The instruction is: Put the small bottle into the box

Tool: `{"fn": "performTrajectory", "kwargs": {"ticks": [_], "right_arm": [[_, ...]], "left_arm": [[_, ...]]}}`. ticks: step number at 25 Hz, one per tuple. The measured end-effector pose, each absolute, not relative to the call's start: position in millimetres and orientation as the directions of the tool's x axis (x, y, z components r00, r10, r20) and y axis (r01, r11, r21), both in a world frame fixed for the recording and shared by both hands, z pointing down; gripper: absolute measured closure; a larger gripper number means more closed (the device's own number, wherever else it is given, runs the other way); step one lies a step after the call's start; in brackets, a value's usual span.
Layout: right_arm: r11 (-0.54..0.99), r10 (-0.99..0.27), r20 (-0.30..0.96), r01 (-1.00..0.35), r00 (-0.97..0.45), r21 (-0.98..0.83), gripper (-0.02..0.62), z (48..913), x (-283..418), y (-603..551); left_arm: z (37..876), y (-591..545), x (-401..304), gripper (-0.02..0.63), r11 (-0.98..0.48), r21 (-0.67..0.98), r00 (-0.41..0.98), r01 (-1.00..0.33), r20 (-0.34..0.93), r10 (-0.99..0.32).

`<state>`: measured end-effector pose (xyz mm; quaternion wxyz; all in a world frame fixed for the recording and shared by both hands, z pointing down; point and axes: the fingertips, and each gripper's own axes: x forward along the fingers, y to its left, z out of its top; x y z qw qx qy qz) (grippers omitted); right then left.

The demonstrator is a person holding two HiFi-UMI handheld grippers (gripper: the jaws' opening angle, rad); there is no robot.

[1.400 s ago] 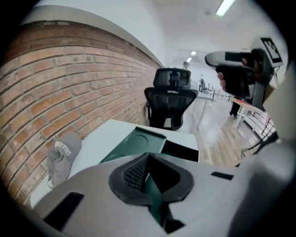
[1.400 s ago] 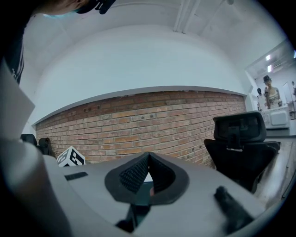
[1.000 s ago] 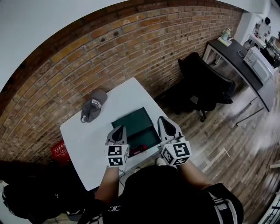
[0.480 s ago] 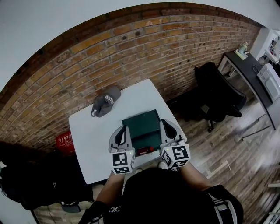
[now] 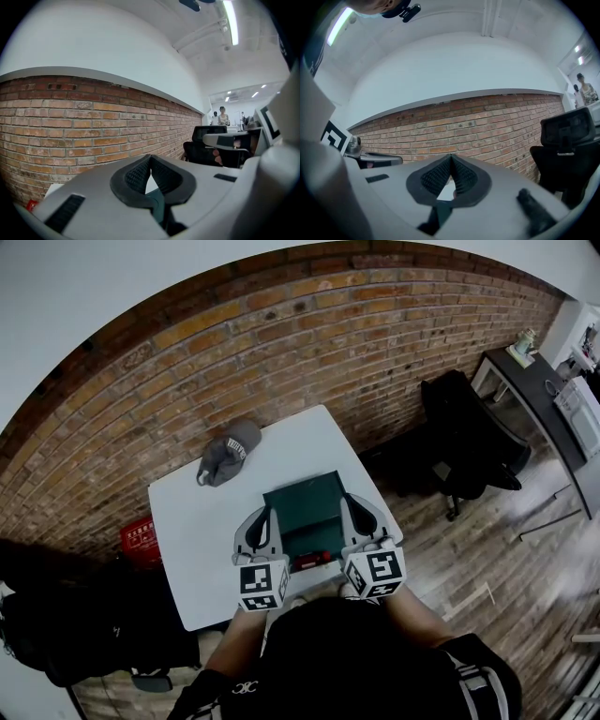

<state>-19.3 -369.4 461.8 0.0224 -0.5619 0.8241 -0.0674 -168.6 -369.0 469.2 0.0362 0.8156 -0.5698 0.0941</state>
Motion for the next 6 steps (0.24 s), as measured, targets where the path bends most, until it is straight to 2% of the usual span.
{"fn": "performTrajectory", "kwargs": {"ticks": [6], "right_arm": [[0.348,-0.934,0.042,-0.929,-0.356,-0.125,0.569,462.4,-18.0,-372.1]], "left_arm": [[470.6,-370.4,-166.3,0.592,-0.358,-0.047,0.344,-0.932,0.192,-0.919]]}}
